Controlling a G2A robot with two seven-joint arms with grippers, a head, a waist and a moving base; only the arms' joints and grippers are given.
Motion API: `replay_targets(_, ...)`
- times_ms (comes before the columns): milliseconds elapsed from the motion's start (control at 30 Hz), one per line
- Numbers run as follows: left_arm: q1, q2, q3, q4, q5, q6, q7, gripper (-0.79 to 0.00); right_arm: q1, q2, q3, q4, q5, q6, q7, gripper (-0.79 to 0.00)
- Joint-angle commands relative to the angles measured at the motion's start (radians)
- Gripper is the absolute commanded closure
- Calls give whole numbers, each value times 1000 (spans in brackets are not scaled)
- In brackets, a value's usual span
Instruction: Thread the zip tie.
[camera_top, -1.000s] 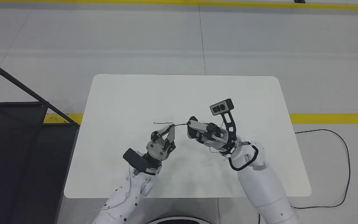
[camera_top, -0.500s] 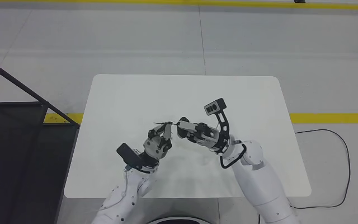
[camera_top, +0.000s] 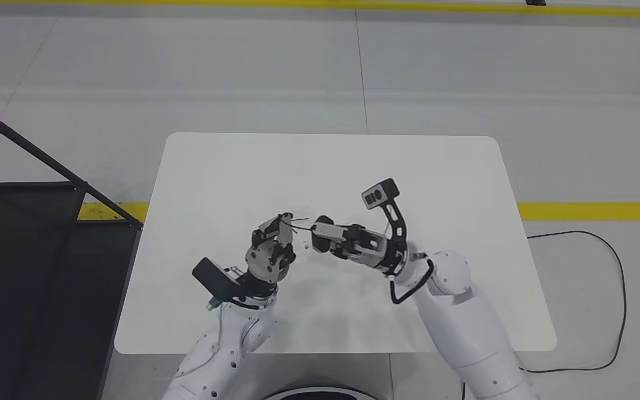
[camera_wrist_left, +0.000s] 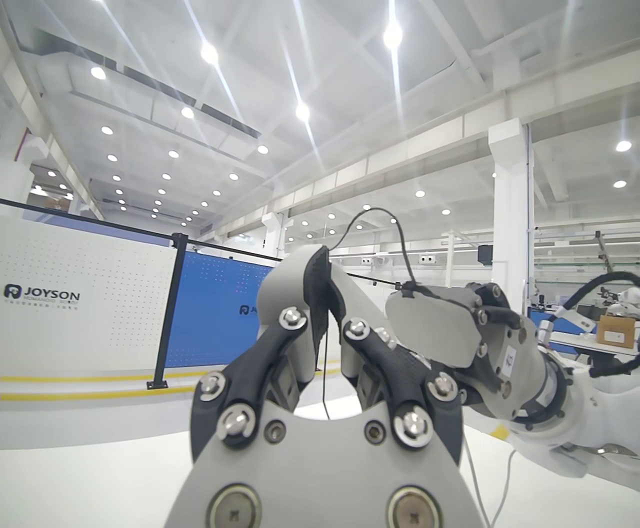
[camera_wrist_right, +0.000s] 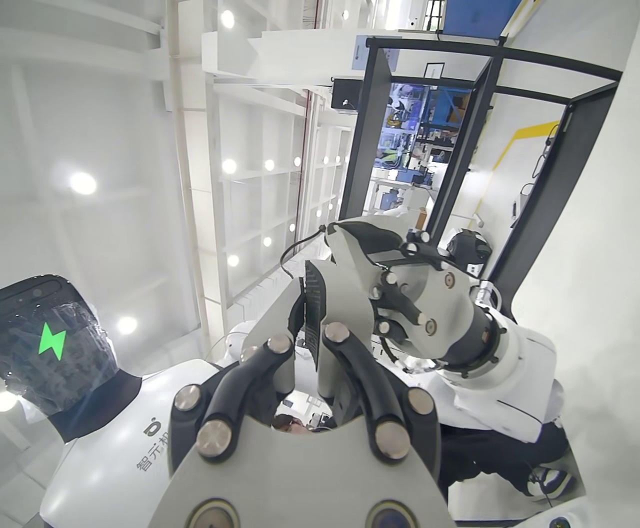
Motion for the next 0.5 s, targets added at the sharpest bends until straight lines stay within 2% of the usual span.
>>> replay_targets(0,1,-1,0,-2,0,2,2,0,1,1,-3,-1,-28,0,-13,0)
replay_targets(200,5,-3,-1,-10,-2,10,7,0,1,0,-13,-5,-95,6,-79,0)
replay_targets(467,8,-6,-1,-17,-6,17,12,0,1,-1,-8,-9,-92,29,-133,0)
